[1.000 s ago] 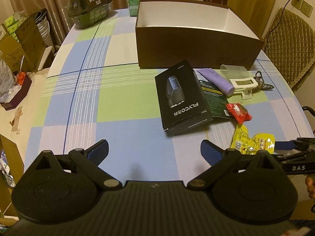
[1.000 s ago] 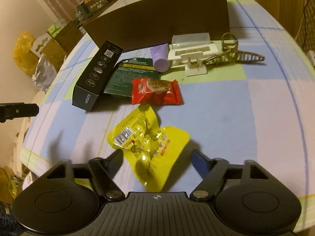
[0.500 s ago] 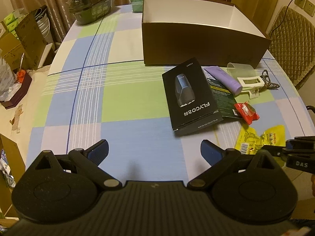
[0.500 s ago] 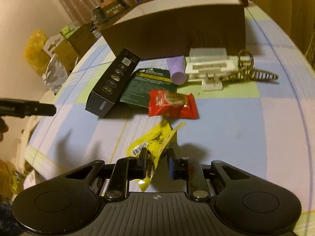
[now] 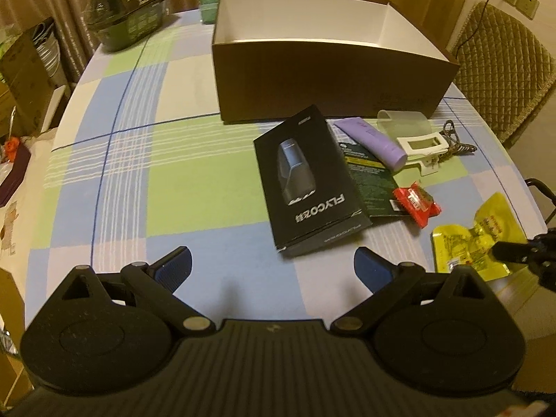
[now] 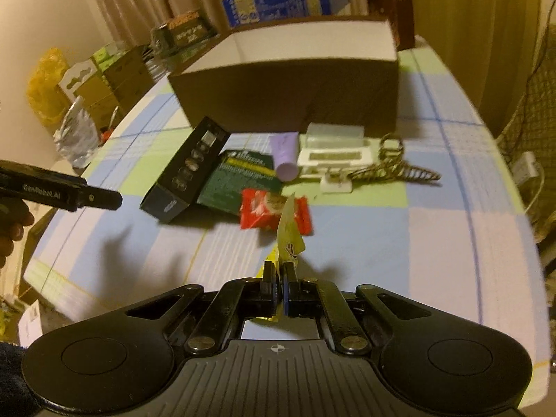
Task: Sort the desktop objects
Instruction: 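Grasp the yellow snack packet with the right tool while the left tool grasps the black FLYCO box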
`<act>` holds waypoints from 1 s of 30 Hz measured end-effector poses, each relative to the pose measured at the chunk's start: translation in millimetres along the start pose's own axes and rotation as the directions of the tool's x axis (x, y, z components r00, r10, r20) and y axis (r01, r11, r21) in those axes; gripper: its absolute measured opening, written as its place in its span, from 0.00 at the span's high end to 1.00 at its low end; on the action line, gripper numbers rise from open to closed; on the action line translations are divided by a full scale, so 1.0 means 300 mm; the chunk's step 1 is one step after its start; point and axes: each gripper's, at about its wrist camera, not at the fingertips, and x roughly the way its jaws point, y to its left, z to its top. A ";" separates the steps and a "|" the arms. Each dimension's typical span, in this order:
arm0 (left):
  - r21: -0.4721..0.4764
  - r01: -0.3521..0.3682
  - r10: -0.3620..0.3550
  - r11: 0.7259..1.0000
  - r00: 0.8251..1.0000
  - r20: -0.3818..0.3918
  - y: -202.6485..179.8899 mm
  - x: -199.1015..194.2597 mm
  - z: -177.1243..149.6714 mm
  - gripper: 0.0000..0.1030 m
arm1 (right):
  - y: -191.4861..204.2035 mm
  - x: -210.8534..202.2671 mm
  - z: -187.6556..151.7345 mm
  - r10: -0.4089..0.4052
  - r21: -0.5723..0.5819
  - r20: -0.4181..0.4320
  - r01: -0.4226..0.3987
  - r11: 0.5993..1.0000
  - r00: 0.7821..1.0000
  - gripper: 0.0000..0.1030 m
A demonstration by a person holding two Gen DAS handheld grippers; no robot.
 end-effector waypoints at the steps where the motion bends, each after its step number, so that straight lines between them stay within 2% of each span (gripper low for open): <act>1: 0.003 0.005 -0.005 1.000 1.000 0.001 -0.001 0.003 0.005 0.05 | -0.003 -0.007 0.005 -0.013 0.002 0.006 0.013 1.000 1.000 1.00; 9: 0.005 0.072 -0.072 0.997 0.997 0.003 -0.001 0.055 0.061 0.05 | -0.043 -0.033 0.027 -0.100 0.051 0.030 0.098 0.994 0.995 1.00; 19: -0.020 0.157 -0.157 0.987 0.987 -0.011 0.004 0.149 0.130 0.05 | -0.091 -0.040 0.053 -0.162 0.115 0.037 0.157 0.981 0.986 1.00; 25: -0.084 0.196 -0.200 0.977 0.979 -0.042 0.028 0.243 0.169 0.05 | -0.110 -0.039 0.062 -0.183 0.147 0.034 0.177 0.973 0.982 1.00; 30: -0.120 0.201 -0.208 0.972 0.977 -0.050 0.047 0.294 0.195 0.06 | -0.122 -0.034 0.072 -0.202 0.168 0.028 0.194 0.966 0.979 1.00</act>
